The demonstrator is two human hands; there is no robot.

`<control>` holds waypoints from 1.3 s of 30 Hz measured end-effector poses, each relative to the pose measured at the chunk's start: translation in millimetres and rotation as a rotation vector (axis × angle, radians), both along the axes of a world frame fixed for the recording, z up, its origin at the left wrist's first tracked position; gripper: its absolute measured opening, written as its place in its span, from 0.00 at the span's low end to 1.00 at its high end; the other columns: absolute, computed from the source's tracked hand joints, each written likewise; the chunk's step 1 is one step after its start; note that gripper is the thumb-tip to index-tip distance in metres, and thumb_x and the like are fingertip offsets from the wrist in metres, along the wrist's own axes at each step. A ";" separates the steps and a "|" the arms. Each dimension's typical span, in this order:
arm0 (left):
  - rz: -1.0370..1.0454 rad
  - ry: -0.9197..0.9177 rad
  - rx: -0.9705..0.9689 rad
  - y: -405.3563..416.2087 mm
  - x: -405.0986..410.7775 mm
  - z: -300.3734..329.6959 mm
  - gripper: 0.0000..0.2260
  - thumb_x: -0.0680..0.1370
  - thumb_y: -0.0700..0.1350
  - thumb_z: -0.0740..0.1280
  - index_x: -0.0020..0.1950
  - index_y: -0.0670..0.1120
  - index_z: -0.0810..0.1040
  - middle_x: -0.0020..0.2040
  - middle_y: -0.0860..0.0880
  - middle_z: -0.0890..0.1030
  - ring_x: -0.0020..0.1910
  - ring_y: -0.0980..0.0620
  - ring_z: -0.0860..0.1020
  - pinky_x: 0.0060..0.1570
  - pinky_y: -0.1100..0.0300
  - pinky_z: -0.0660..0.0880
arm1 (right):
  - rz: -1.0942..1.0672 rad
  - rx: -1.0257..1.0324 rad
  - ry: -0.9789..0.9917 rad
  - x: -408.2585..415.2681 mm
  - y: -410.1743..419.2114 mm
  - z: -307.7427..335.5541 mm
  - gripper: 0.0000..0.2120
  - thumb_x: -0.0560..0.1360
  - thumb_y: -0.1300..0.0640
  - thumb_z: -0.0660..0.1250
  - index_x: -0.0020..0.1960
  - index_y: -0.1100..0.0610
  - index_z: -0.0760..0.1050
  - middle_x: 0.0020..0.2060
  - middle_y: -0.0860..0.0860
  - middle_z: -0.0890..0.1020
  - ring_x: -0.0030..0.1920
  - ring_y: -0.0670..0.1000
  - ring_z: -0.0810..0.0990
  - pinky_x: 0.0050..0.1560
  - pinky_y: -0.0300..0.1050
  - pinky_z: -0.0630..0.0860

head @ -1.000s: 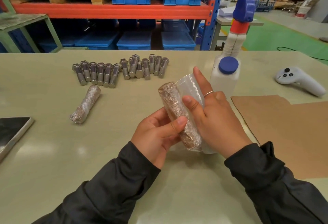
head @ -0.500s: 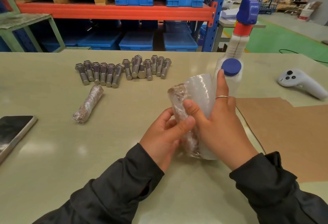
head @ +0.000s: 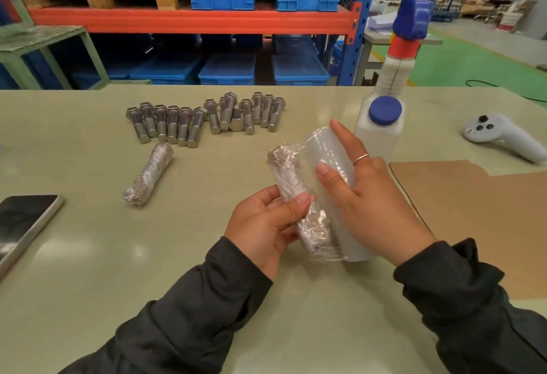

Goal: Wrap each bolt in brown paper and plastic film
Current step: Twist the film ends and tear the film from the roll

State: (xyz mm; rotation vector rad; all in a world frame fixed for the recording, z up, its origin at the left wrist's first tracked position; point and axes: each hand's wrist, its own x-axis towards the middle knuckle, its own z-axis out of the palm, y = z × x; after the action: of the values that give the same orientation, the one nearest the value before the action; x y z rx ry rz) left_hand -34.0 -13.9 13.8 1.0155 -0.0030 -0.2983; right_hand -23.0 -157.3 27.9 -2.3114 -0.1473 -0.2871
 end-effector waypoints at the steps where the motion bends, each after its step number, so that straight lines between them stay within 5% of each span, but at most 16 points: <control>1: -0.012 -0.008 -0.007 -0.1 -0.4 0.9 0.15 0.61 0.39 0.69 0.47 0.40 0.79 0.36 0.47 0.83 0.32 0.53 0.81 0.31 0.62 0.77 | -0.006 -0.024 -0.013 0.0 -0.7 1.1 0.27 0.75 0.37 0.54 0.69 0.26 0.45 0.46 0.42 0.66 0.39 0.42 0.71 0.38 0.30 0.62; 6: -0.100 -0.068 -0.030 5.2 -1.2 4.5 0.16 0.63 0.36 0.73 0.50 0.41 0.78 0.38 0.45 0.83 0.34 0.50 0.81 0.35 0.59 0.79 | -0.023 -0.027 -0.048 -0.6 5.5 2.5 0.26 0.74 0.36 0.53 0.64 0.22 0.41 0.45 0.42 0.63 0.37 0.45 0.73 0.38 0.28 0.64; 11: -0.154 -0.050 -0.092 5.8 0.0 2.7 0.10 0.67 0.36 0.69 0.46 0.43 0.83 0.40 0.45 0.83 0.37 0.50 0.82 0.41 0.57 0.81 | -0.029 0.067 -0.089 -3.4 10.2 -0.7 0.27 0.69 0.33 0.51 0.64 0.22 0.42 0.46 0.44 0.65 0.39 0.35 0.74 0.37 0.20 0.66; 18: -0.168 -0.048 -0.133 2.4 -0.6 0.4 0.17 0.68 0.41 0.66 0.56 0.43 0.79 0.50 0.43 0.82 0.44 0.48 0.81 0.47 0.54 0.78 | 0.032 0.099 -0.073 -3.4 8.5 -4.2 0.27 0.71 0.33 0.51 0.66 0.23 0.44 0.56 0.48 0.71 0.41 0.36 0.75 0.39 0.26 0.68; 24: -0.104 -0.034 -0.156 5.6 0.7 0.7 0.18 0.68 0.38 0.64 0.57 0.41 0.77 0.48 0.44 0.83 0.42 0.49 0.82 0.44 0.55 0.80 | 0.088 0.260 -0.033 -2.7 7.9 -6.3 0.24 0.71 0.34 0.51 0.64 0.22 0.45 0.53 0.28 0.63 0.47 0.18 0.63 0.46 0.22 0.64; 26: -0.104 -0.027 -0.154 7.5 1.5 1.9 0.19 0.69 0.38 0.63 0.59 0.41 0.76 0.46 0.45 0.83 0.40 0.50 0.81 0.43 0.55 0.80 | 0.096 0.284 -0.005 -2.9 8.1 -6.4 0.24 0.73 0.36 0.52 0.65 0.23 0.45 0.56 0.28 0.62 0.52 0.21 0.63 0.51 0.25 0.63; 30: -0.090 -0.050 -0.099 6.8 1.0 5.7 0.19 0.68 0.45 0.67 0.58 0.43 0.76 0.43 0.47 0.83 0.39 0.51 0.81 0.40 0.58 0.80 | 0.064 0.326 0.023 -5.1 5.9 -6.4 0.30 0.76 0.43 0.58 0.71 0.32 0.46 0.67 0.46 0.68 0.64 0.45 0.71 0.62 0.40 0.68; 34: 0.032 -0.071 0.065 2.5 0.6 0.8 0.25 0.60 0.46 0.73 0.57 0.48 0.76 0.43 0.45 0.83 0.39 0.49 0.82 0.36 0.59 0.78 | 0.086 0.370 0.045 -7.8 7.7 -1.1 0.33 0.70 0.41 0.64 0.68 0.31 0.49 0.58 0.42 0.73 0.52 0.35 0.75 0.42 0.24 0.72; 39: 0.152 -0.075 0.138 7.9 2.9 -1.8 0.20 0.57 0.46 0.74 0.48 0.47 0.81 0.38 0.46 0.84 0.35 0.50 0.83 0.33 0.61 0.78 | 0.048 0.367 0.075 -9.2 8.0 1.6 0.42 0.60 0.36 0.65 0.69 0.31 0.49 0.48 0.38 0.72 0.43 0.31 0.75 0.35 0.22 0.70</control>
State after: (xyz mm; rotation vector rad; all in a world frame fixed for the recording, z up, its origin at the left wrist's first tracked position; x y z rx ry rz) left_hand -31.1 -6.0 12.0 1.1572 0.0268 -0.1224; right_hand -32.1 -149.4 29.5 -1.9485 -0.1028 -0.1846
